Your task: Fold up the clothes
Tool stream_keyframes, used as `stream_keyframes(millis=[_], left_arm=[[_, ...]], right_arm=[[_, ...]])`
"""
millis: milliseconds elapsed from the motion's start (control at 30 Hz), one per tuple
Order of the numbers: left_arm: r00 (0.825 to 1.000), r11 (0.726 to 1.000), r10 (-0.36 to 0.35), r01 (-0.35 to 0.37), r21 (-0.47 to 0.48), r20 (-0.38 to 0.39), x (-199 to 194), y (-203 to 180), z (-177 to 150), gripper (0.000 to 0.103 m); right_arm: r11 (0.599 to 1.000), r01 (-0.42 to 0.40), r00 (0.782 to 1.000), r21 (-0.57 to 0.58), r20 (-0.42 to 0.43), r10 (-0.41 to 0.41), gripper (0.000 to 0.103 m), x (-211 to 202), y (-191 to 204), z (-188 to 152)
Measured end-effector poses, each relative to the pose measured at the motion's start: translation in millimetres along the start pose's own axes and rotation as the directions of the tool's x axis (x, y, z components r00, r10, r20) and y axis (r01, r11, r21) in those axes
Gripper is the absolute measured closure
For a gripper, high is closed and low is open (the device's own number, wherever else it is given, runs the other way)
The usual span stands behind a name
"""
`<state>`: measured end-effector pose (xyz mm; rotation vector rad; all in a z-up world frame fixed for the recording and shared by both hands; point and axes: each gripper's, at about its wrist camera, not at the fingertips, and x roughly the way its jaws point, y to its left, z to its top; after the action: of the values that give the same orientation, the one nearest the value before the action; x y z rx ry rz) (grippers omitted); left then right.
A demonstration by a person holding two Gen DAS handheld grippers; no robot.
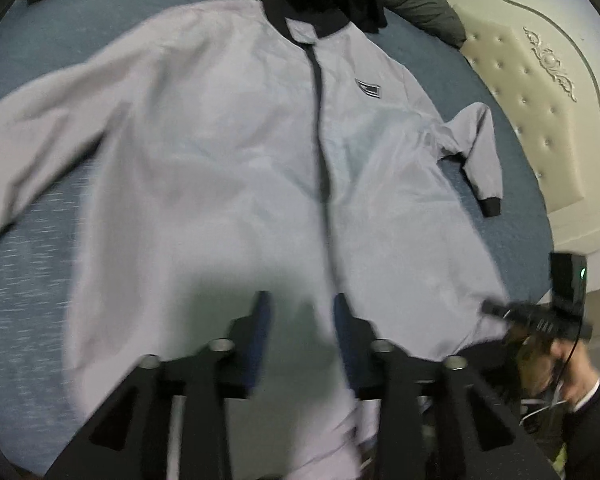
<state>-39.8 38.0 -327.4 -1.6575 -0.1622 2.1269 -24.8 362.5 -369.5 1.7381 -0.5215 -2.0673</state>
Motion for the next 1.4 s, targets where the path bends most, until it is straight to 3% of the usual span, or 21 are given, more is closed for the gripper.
stream_keyframes(millis=[267,400,533,567,633,667,700,900,1000,1167,1267,1333,1400], left_arm=[[0.989,0.986,0.144,-0.147,-0.076,-0.046,-31.0,97.1,-50.5,0.061],[0.991,0.987,0.103,-0.112,-0.119,-0.084,-21.8,125.5,-76.2,0.061],[0.99,0.992,0.074,-0.086,-0.095,-0.122,-5.3,123.9,-90.1,0.062],[0.99,0.993,0.064,-0.076,-0.088,-0.129,-1.3,121.9,-92.4,0.065],[0.989,0.995,0.05,-0.062,-0.079,-0.139,4.3,117.1,-95.1,0.089],[0.989,0.996,0.051,-0.061,-0.071,-0.138,5.1,112.6,-95.2,0.098],[0.99,0.997,0.046,-0.054,-0.056,-0.134,3.7,106.5,-94.6,0.1],[0.995,0.998,-0.044,0.039,-0.053,-0.094,-26.8,81.1,-93.9,0.101],[0.993,0.997,-0.076,0.073,-0.039,-0.095,-38.1,67.4,-100.0,0.101],[0.988,0.997,-0.031,0.02,-0.074,-0.151,-5.5,74.9,-101.5,0.1],[0.985,0.992,-0.025,0.003,-0.128,-0.172,3.3,89.4,-102.1,0.097],[0.988,0.992,-0.018,-0.002,-0.129,-0.155,-6.5,94.4,-97.1,0.097],[0.991,0.993,0.044,-0.057,-0.102,-0.125,-22.7,97.6,-85.8,0.086]], right_arm=[[0.998,0.07,0.997,-0.001,0.014,-0.07,0.101,-23.7,-19.3,-1.9],[0.996,0.092,0.996,-0.012,0.022,-0.092,0.101,-23.3,-18.5,-2.5],[0.994,0.107,0.994,-0.016,0.022,-0.107,0.101,-23.1,-19.8,-3.0],[0.994,0.106,0.994,-0.015,0.026,-0.106,0.101,-25.8,-21.0,-3.2],[0.994,0.104,0.994,-0.012,0.036,-0.104,0.101,-31.6,-23.3,-3.7],[0.995,0.103,0.994,-0.013,0.042,-0.102,0.101,-34.2,-22.9,-3.4],[0.994,0.104,0.993,-0.017,0.048,-0.103,0.101,-37.9,-21.2,-3.1],[0.992,0.124,0.991,-0.033,0.059,-0.122,0.101,-66.2,-20.8,-1.4],[0.99,0.142,0.99,-0.018,0.022,-0.142,0.101,-67.8,-33.0,-2.6],[0.977,0.214,0.976,0.021,-0.046,-0.213,0.101,-39.2,-59.6,-13.1],[0.977,0.212,0.975,0.019,-0.07,-0.21,0.1,-27.8,-63.7,-16.6],[0.977,0.215,0.975,0.002,-0.053,-0.214,0.098,-33.5,-61.3,-13.0],[0.981,0.195,0.981,0.016,-0.02,-0.194,0.093,-47.5,-62.9,-5.4]])
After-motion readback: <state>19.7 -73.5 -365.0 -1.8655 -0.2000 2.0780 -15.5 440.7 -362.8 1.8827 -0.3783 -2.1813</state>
